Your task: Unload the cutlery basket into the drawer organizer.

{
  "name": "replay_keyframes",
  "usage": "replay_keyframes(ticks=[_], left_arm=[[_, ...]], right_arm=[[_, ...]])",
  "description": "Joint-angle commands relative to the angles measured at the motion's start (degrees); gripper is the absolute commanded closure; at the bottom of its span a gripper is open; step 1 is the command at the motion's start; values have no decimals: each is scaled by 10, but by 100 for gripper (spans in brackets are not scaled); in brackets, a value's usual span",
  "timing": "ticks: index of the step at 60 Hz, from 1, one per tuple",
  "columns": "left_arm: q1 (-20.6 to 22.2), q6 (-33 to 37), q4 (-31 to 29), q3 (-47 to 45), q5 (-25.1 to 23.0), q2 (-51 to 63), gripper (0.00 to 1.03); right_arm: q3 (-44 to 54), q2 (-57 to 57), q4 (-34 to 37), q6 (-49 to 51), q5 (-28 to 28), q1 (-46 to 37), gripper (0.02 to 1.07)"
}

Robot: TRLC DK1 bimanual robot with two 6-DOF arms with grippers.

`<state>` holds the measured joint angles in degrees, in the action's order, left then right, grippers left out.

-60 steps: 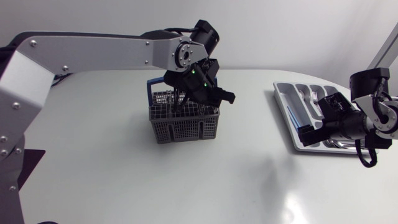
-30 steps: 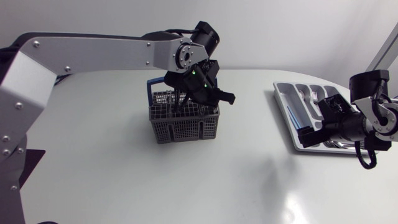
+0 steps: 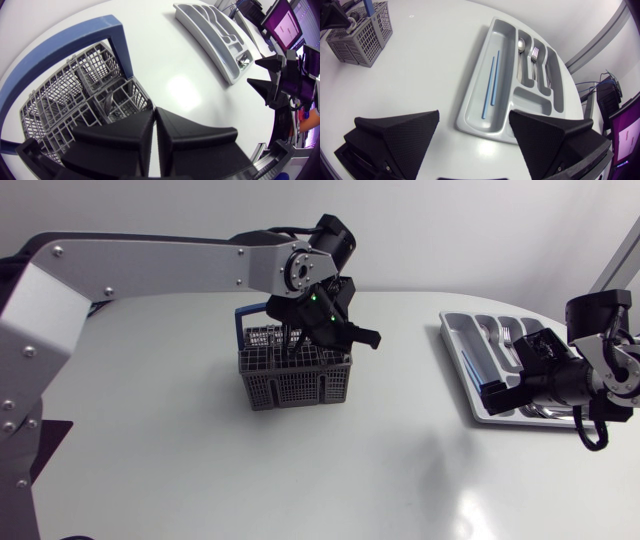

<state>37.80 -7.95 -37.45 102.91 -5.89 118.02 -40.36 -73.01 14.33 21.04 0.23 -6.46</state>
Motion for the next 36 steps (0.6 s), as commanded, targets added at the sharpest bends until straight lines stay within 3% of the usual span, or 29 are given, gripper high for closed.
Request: replay_keyframes(ticks=[1, 19, 36], left_arm=[[2, -12, -3, -1, 3, -24, 98], [-5, -18, -16, 9, -44, -38, 98], [-12, -19, -17, 8, -51, -60, 98]], right_arm=[[13, 8, -4, -3, 1, 3, 7], [13, 10, -3, -4, 1, 4, 7], [12, 12, -1, -5, 1, 9, 7]])
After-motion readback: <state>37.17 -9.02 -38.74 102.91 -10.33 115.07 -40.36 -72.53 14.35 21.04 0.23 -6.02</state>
